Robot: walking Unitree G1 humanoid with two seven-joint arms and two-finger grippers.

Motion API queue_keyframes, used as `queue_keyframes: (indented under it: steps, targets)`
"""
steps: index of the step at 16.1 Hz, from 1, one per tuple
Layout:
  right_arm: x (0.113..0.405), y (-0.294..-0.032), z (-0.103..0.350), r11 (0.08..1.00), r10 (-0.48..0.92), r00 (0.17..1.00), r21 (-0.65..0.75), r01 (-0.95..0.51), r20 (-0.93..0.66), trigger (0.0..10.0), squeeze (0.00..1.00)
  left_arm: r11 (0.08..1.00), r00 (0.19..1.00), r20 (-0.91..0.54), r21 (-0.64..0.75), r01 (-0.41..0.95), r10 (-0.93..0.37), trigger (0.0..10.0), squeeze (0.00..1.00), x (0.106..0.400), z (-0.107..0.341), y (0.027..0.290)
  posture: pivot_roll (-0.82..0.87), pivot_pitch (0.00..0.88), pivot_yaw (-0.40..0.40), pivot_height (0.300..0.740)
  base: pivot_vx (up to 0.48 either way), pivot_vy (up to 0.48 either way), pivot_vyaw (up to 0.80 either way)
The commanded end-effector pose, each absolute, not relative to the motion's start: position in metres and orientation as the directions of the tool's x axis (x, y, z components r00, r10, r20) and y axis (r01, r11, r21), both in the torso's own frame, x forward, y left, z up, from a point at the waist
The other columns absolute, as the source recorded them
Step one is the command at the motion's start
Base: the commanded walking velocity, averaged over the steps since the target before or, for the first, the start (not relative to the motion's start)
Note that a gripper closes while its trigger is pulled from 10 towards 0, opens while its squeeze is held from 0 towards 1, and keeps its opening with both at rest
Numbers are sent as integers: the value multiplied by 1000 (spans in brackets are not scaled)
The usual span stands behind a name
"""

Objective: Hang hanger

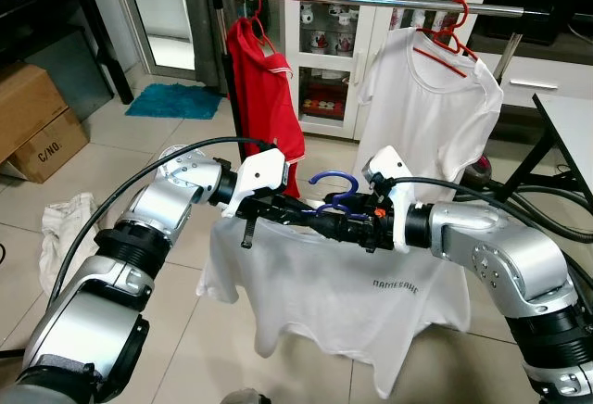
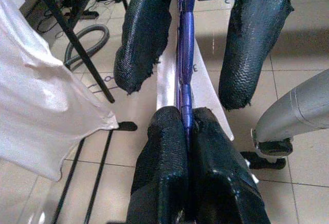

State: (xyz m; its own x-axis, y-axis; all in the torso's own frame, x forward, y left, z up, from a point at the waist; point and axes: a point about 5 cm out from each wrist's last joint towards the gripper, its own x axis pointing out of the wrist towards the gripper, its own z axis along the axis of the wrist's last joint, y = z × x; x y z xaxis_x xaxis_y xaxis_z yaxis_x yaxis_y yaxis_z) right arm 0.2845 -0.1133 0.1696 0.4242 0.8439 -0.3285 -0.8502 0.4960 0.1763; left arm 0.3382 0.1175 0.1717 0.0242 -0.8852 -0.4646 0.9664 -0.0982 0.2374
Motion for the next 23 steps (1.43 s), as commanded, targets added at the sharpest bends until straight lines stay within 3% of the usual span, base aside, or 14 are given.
queue_keyframes:
  steps: [1, 13, 16, 19, 20, 21, 22, 23]
  targets:
    - [286, -116, 174, 493, 848, 424, 179, -852, -318, 0, 0, -84, 50, -434, 284, 955, -899, 0, 0, 343, 186, 117, -8, 0, 48, 740, 0, 0, 0]
    - [282, -117, 179, 475, 861, 409, 192, -859, -302, 0, 0, -67, 51, -393, 280, 958, -918, 0, 0, 344, 190, 120, -8, 0, 47, 740, 0, 0, 0]
    - [274, -115, 180, 398, 899, 329, 221, -890, -290, 0, 0, -60, 56, -382, 286, 956, -922, 0, 0, 345, 193, 119, -10, 0, 45, 740, 0, 0, 0]
    - [272, -114, 180, 380, 910, 322, 215, -900, -263, 0, 0, -56, 58, -377, 286, 957, -924, 0, 0, 344, 193, 120, -19, 0, 48, 740, 0, 0, 0]
    - [271, -113, 180, 381, 911, 325, 217, -899, -256, 0, 0, -24, 85, -360, 289, 957, -929, 7098, 0, 345, 192, 121, -22, 0, 46, 740, 0, 0, 0]
    - [269, -113, 180, 381, 913, 326, 224, -897, -246, 0, 0, -14, 88, -351, 278, 960, -932, 10000, 0, 346, 191, 121, -22, 0, 46, 740, 0, 0, 0]
    - [268, -114, 180, 380, 914, 326, 232, -895, -240, 0, 0, -20, 78, -345, 272, 962, -935, 10000, 0, 345, 191, 121, -14, 0, 36, 740, 0, 0, 0]
    - [265, -115, 179, 382, 915, 325, 249, -890, -241, 0, 0, -22, 52, -288, 247, 969, -956, 10000, 702, 342, 196, 120, -2, 0, 31, 740, 0, 0, 0]
